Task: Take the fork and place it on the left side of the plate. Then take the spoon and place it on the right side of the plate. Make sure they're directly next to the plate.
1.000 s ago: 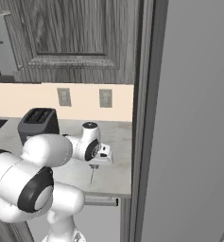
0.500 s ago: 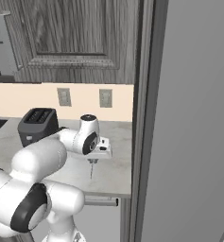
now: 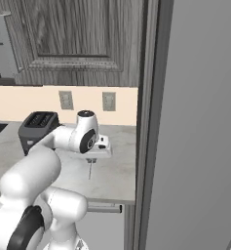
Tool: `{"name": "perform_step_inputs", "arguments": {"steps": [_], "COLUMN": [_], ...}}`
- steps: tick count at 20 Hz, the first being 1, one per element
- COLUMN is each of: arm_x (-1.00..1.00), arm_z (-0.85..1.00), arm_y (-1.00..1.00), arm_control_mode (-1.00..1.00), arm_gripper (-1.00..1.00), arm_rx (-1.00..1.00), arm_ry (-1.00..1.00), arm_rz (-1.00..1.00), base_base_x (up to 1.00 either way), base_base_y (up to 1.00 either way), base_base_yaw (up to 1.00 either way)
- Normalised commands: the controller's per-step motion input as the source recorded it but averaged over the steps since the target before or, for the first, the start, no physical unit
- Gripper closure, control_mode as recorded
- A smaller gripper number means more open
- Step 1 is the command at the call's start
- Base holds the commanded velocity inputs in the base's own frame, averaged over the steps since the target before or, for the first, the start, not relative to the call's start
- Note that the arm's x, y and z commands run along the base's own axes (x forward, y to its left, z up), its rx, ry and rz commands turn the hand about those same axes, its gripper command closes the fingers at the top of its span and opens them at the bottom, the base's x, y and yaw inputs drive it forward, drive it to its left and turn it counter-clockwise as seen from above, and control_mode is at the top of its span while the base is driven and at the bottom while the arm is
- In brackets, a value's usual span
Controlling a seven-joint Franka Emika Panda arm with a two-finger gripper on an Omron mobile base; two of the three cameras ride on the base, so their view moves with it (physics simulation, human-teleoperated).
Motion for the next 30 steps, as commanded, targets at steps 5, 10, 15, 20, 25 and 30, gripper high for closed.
{"name": "perform_step_inputs", "arguments": {"steps": [5,10,15,20,25,30], "arm_x": [-0.17,-0.16,-0.12,-0.01,-0.01,0.0], "arm_z": [0.31,0.33,0.25,0.21,0.04,0.0], "arm_y": [0.23,0.15,0.05,0.05,0.01,0.0], "arm_control_mode": [-1.0,-1.0,-1.0,-1.0,-1.0,-1.0], "arm_gripper": [1.0,1.0,1.0,1.0,1.0,1.0], "arm_rx": [0.0,0.0,0.0,0.0,0.0,0.0], "arm_ry": [-0.12,-0.1,-0.07,-0.01,0.0,0.0], "arm_rz": [0.0,0.0,0.01,0.0,0.0,0.0], "base_base_x": [0.0,0.0,0.0,0.0,0.0,0.0], "base_base_y": [0.0,0.0,0.0,0.0,0.0,0.0], "base_base_yaw": [0.0,0.0,0.0,0.0,0.0,0.0]}}
